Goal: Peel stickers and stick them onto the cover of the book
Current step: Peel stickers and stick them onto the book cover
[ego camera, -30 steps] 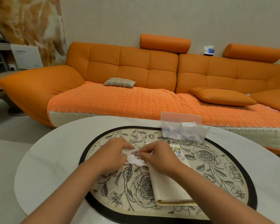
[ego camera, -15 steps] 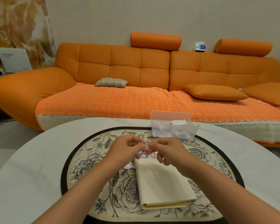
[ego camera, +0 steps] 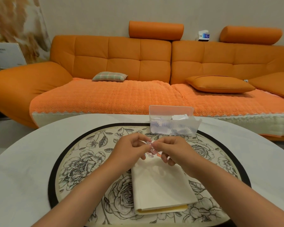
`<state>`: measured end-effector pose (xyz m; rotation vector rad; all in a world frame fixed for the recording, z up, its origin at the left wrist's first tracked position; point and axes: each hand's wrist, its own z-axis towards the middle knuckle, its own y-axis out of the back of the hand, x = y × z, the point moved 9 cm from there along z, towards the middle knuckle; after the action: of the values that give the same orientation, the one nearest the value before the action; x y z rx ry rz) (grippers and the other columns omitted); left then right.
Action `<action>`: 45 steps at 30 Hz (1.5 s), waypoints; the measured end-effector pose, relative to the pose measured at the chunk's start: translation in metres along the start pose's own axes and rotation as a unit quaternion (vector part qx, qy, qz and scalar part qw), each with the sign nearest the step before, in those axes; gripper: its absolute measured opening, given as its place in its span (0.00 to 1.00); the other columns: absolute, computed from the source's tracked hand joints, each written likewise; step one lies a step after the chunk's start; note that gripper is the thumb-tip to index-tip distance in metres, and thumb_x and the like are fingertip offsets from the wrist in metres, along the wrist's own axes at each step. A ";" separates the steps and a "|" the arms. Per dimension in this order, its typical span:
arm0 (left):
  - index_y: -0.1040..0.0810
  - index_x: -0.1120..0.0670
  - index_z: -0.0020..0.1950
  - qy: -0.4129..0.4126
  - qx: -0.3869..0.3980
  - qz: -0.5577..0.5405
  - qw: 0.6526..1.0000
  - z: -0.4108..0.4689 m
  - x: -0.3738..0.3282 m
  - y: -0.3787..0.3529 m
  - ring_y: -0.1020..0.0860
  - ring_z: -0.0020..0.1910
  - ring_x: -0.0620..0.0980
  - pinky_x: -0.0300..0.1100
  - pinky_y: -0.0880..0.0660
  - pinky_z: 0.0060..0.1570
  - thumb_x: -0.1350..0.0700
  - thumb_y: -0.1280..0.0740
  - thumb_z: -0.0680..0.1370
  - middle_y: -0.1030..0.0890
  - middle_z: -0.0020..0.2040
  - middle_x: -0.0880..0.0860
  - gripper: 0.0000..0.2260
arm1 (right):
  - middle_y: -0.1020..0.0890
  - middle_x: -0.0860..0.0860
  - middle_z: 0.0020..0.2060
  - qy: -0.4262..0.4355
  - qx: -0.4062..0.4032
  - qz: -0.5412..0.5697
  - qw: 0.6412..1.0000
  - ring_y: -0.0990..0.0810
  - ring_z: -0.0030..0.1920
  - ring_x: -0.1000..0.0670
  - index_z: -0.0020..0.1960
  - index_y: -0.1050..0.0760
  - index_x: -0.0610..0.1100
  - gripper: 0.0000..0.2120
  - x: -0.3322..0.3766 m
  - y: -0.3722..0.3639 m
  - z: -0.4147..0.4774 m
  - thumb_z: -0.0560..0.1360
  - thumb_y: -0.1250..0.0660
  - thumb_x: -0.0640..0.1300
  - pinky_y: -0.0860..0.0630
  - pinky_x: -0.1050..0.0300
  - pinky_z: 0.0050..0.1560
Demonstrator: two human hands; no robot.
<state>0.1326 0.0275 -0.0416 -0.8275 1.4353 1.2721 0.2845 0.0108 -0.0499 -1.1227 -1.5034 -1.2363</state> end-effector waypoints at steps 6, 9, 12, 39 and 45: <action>0.20 0.53 0.45 0.019 0.004 0.011 1.000 0.004 0.008 -0.003 0.17 0.36 0.48 0.38 0.29 0.30 0.56 0.27 0.76 0.15 0.38 0.50 0.03 | 0.14 0.47 0.40 0.003 -0.007 -0.009 1.000 0.28 0.29 0.53 0.45 0.16 0.40 0.07 -0.002 0.006 0.002 0.75 0.27 0.44 0.35 0.60 0.29; 0.19 0.48 0.43 0.001 0.004 0.051 0.999 0.007 0.008 -0.003 0.17 0.43 0.55 0.43 0.25 0.35 0.52 0.25 0.73 0.16 0.40 0.48 0.04 | 0.15 0.48 0.39 0.009 -0.007 -0.006 1.000 0.28 0.29 0.52 0.45 0.16 0.41 0.06 -0.001 0.008 0.001 0.75 0.28 0.44 0.35 0.60 0.29; 0.17 0.45 0.44 -0.015 0.019 0.041 0.999 0.005 0.004 -0.004 0.19 0.47 0.60 0.56 0.21 0.50 0.46 0.26 0.69 0.15 0.42 0.50 0.06 | 0.15 0.50 0.36 0.017 -0.009 -0.036 0.999 0.28 0.29 0.53 0.44 0.16 0.42 0.06 0.003 0.007 -0.001 0.74 0.26 0.44 0.34 0.62 0.28; 0.14 0.49 0.39 -0.032 -0.032 0.087 0.995 0.002 -0.023 0.010 0.16 0.40 0.49 0.50 0.19 0.47 0.56 0.27 0.75 0.15 0.35 0.47 0.05 | 0.17 0.63 0.36 0.203 -0.198 -0.284 0.916 0.25 0.31 0.63 0.42 0.15 0.56 0.04 0.045 0.009 -0.017 0.71 0.29 0.54 0.33 0.64 0.35; 0.14 0.49 0.39 -0.042 -0.047 0.096 0.993 0.002 -0.028 0.012 0.17 0.37 0.44 0.37 0.21 0.38 0.55 0.28 0.75 0.15 0.34 0.46 0.05 | 0.18 0.62 0.34 0.303 -0.277 -0.364 0.836 0.27 0.30 0.67 0.38 0.16 0.55 0.03 0.064 0.004 -0.032 0.70 0.25 0.52 0.42 0.73 0.30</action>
<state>0.1289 0.0282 -0.0109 -0.7008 1.4231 1.5116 0.2768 -0.0132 0.0174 -0.3470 -1.0960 -2.3979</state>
